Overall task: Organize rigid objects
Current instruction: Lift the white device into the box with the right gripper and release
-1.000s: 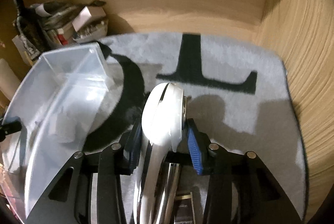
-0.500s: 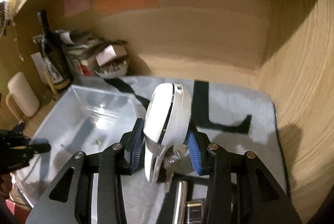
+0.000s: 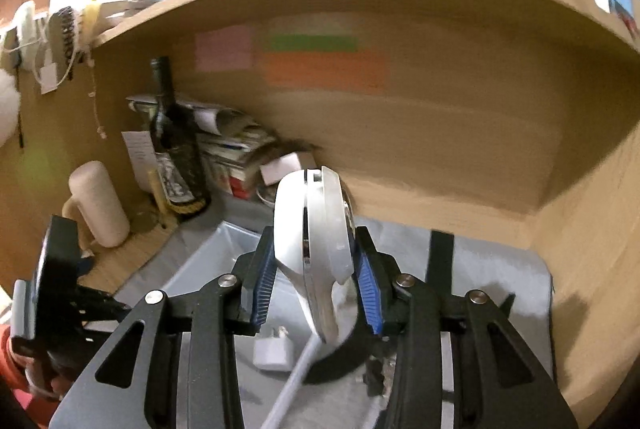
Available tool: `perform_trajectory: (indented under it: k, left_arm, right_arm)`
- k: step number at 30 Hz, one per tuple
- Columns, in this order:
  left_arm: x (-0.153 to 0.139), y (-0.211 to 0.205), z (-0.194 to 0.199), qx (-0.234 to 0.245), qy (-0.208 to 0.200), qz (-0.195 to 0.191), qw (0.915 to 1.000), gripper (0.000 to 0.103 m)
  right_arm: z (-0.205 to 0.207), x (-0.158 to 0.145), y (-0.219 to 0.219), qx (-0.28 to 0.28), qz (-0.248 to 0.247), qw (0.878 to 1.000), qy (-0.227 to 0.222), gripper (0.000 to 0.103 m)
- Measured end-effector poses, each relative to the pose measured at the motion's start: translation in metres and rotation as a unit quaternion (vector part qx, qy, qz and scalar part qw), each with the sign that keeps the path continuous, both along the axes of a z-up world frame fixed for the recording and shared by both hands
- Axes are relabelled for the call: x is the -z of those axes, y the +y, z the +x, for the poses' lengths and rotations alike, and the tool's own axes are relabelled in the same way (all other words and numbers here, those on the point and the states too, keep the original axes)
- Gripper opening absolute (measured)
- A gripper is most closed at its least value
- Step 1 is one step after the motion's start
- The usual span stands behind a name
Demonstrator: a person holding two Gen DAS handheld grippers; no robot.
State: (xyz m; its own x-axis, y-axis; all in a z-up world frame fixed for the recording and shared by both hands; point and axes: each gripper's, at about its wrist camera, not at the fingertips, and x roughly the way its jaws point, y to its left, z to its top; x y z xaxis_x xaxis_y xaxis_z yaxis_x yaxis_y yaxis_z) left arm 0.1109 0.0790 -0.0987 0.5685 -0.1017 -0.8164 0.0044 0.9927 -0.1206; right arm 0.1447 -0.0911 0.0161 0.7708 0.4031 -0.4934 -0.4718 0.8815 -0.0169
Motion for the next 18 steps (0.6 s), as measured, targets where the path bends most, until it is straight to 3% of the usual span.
perform_trajectory:
  k: [8,18]
  left_arm:
    - [-0.002,-0.003,0.002,0.001,-0.002,0.001,1.0,0.014]
    - [-0.001,-0.003,0.006,0.002,-0.003,-0.003,1.0,0.014]
  right_arm:
    - [-0.003,0.0,0.03,-0.051,0.003,0.999,0.013,0.034]
    - [0.02,0.044,0.063,-0.093,-0.017,0.99,0.103,0.034]
